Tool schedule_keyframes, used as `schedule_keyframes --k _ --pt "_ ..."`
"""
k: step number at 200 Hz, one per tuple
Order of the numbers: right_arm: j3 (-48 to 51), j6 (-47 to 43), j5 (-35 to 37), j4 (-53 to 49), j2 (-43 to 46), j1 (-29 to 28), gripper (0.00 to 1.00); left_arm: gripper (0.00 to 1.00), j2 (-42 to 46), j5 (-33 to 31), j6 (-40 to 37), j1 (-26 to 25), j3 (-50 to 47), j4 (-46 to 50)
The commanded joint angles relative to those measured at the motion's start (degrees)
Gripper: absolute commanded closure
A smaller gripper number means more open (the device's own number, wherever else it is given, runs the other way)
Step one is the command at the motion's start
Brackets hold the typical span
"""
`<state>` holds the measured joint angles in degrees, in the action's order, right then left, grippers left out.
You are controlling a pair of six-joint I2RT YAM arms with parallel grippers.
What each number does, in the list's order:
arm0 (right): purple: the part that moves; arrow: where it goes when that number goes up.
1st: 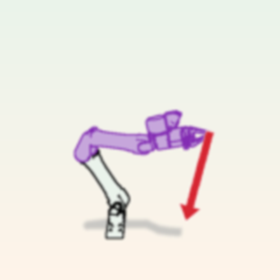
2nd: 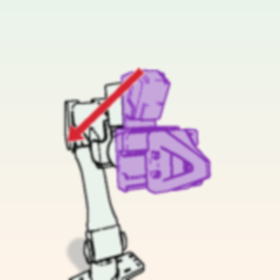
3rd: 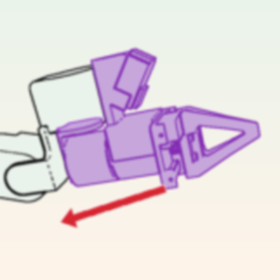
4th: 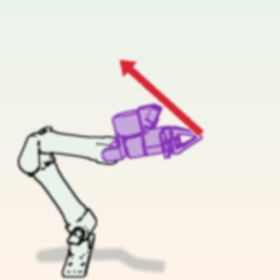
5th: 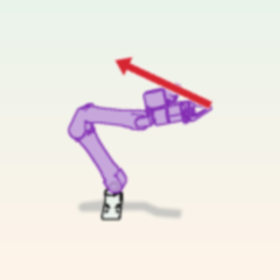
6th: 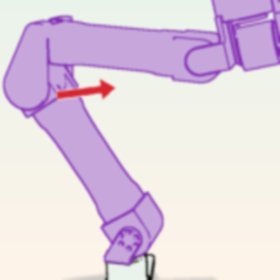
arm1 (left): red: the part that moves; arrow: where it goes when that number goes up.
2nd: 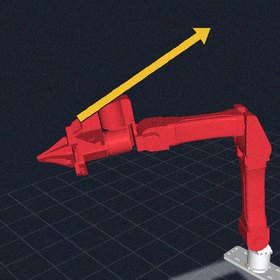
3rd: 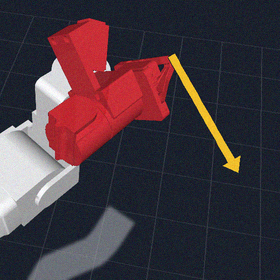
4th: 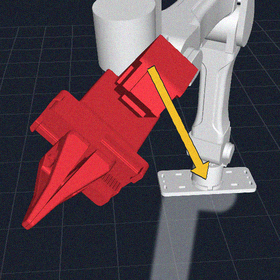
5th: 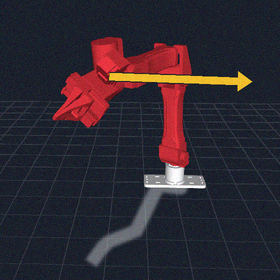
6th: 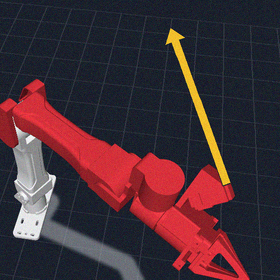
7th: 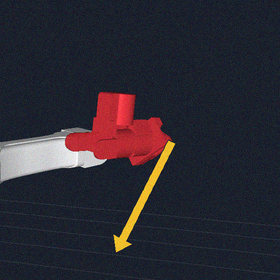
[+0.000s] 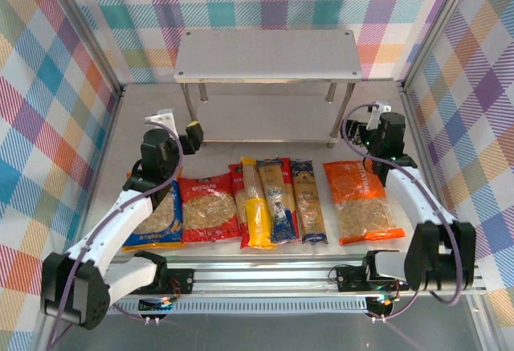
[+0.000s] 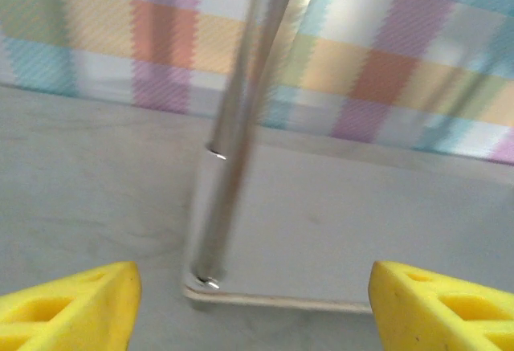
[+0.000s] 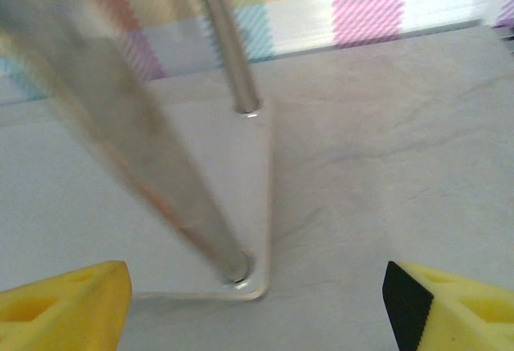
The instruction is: Place and organize the pasta boxes and bags onto the shelf
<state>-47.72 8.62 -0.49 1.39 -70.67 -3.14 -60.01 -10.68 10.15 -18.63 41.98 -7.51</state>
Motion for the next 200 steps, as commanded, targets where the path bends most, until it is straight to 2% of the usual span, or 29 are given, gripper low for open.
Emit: schedule_keyframes --k 1,37,66,90,141,200 --pt "-1.8 4.5 -0.5 -19.8 3.9 -6.9 0.17 0.26 3.1 -4.0 5.8 -5.0 1.1 14.1" --pt "-2.5 11.0 5.9 -35.6 11.4 -24.9 0.18 0.26 10.6 -8.9 11.9 -13.1 -2.1 26.9" --pt "-0.4 19.3 10.0 -43.5 14.9 -37.6 0.18 0.26 17.7 -8.7 15.7 -14.2 -5.4 34.0" --pt "0.6 24.9 12.2 -45.0 13.2 -45.8 0.16 0.24 21.0 -9.3 16.6 -14.2 -6.1 37.7" --pt "-0.5 30.2 12.7 -40.8 2.3 -54.0 0.12 0.22 19.9 -7.5 16.7 -14.2 -4.2 39.5" --pt "-4.6 31.5 11.9 -39.7 -6.7 -56.5 0.12 0.22 20.4 -6.5 17.6 -14.2 -5.8 39.3"
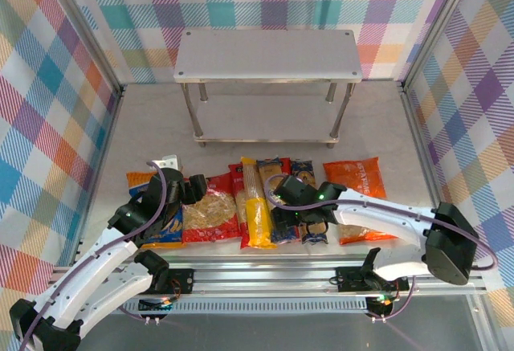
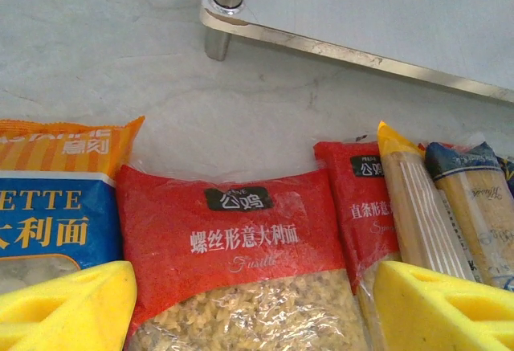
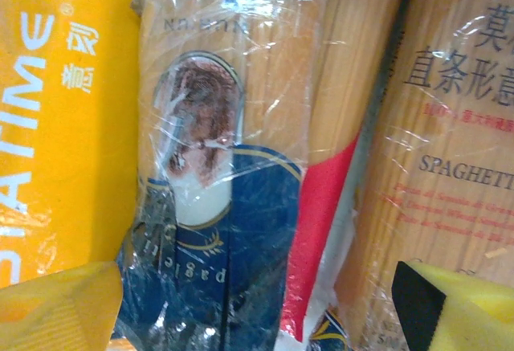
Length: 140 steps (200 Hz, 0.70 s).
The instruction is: Place and organize the pasta boxes and bags onto the shelf
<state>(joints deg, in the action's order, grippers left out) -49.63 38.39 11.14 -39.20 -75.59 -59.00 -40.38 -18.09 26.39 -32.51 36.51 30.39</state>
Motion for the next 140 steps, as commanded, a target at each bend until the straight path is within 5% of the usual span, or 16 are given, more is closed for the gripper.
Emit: schedule_keyframes --k 1,140 --pt "-2.7 1.6 0.3 0.9 -1.9 -0.7 0.12 0.22 0.8 0.9 1.4 -0.4 -0.3 1.4" --pt "-9.9 2.8 1.3 -1.4 -17.1 -0.7 0.19 0.22 1.7 0.3 1.4 -0.4 -1.5 1.5"
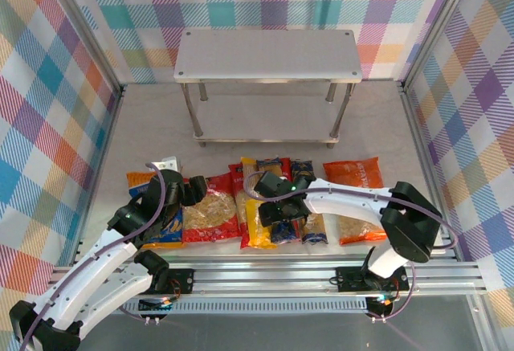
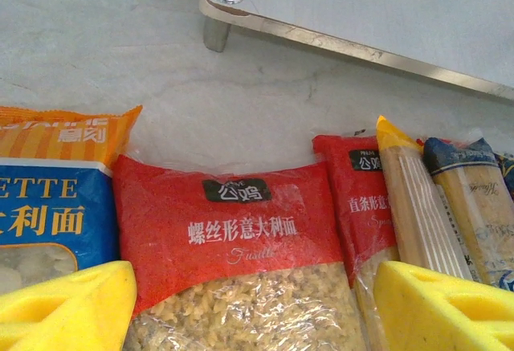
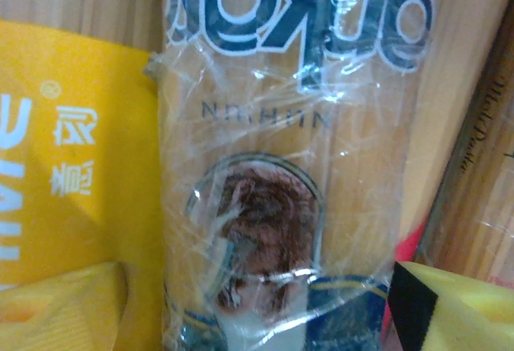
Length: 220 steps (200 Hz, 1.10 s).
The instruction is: Place and organize the pasta boxes and bags onto the shelf
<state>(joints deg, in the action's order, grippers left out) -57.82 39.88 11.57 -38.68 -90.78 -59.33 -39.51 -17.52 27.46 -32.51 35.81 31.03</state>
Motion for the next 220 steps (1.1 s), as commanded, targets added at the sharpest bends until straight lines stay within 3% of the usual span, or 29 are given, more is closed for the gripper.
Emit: schedule_keyframes --k 1,72,115,121,126,183,220 --pt "-1.7 1.4 0.9 -2.0 -2.0 -0.4 0.19 0.22 0.8 -0.2 0.3 -0.4 -0.8 0.9" --pt "-0.5 2.5 0.6 -1.3 -2.9 -0.3 0.45 0.22 1.2 -0.5 0.1 -0.4 -0.9 0.9" --pt "0.4 2.1 0.8 -0.7 -1.2 -0.3 0.77 0.22 1.8 -0.7 0.1 -0.4 -0.9 1.4" --pt "0.3 2.0 1.1 -1.0 -0.9 -0.3 0.86 0.22 1.9 -0.7 0.1 -0.4 -0.9 1.4" --pt "0.1 2.2 2.0 -1.5 -0.4 -0.3 1.00 0.22 1.9 -0.8 0.1 -0.4 -0.8 1.5" --pt "-4.4 -1.5 9.0 -6.5 7.5 0.4 1.00 0.23 1.8 -0.6 0.2 -0.4 -0.7 1.5" --pt "-9.3 -6.4 8.6 -8.0 11.4 5.7 1.00 0.23 0.9 -0.2 0.1 -0.4 -0.5 1.2"
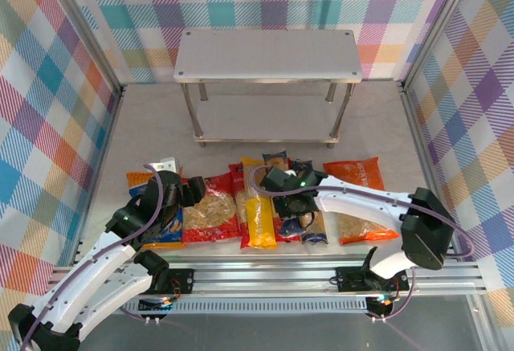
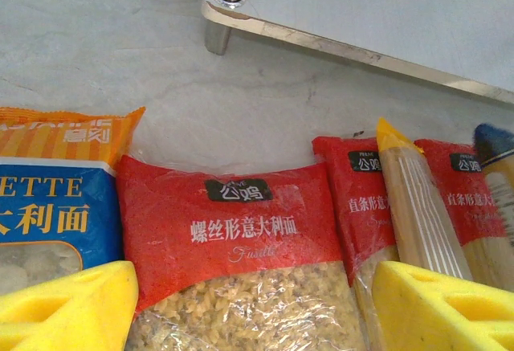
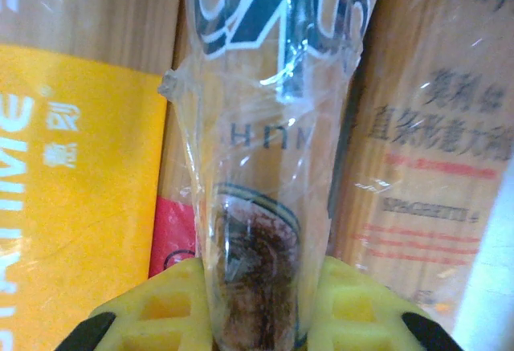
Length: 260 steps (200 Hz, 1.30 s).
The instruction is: Place and organize the pasta boxes and bags onto the shelf
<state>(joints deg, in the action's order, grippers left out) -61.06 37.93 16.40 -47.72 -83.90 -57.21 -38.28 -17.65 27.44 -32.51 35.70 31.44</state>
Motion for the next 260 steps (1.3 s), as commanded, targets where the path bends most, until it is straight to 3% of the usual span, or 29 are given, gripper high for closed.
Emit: schedule_keyframes --k 1,40,99,170,260 --pt "-6.2 -4.6 3.7 1.0 4.5 3.8 1.00 0.23 -0.3 -0.1 0.1 -0.4 -0.3 0.8" --pt "-12.0 -12.5 2.1 2.3 1.5 13.1 1.00 0.23 -1.1 0.9 -0.1 -0.4 0.1 0.4" --pt "-24.8 -22.2 1.5 5.0 -11.5 25.6 1.00 0.24 -1.3 0.5 -0.8 -0.4 0.9 1.2" --pt "-32.5 -26.5 4.5 9.1 -21.9 29.9 1.00 0.23 -1.4 0.3 -1.4 -0.4 0.7 1.5" --pt "-35.8 -26.9 7.4 12.9 -27.6 33.4 1.00 0.23 -2.6 0.3 -1.5 -0.4 0.2 0.7"
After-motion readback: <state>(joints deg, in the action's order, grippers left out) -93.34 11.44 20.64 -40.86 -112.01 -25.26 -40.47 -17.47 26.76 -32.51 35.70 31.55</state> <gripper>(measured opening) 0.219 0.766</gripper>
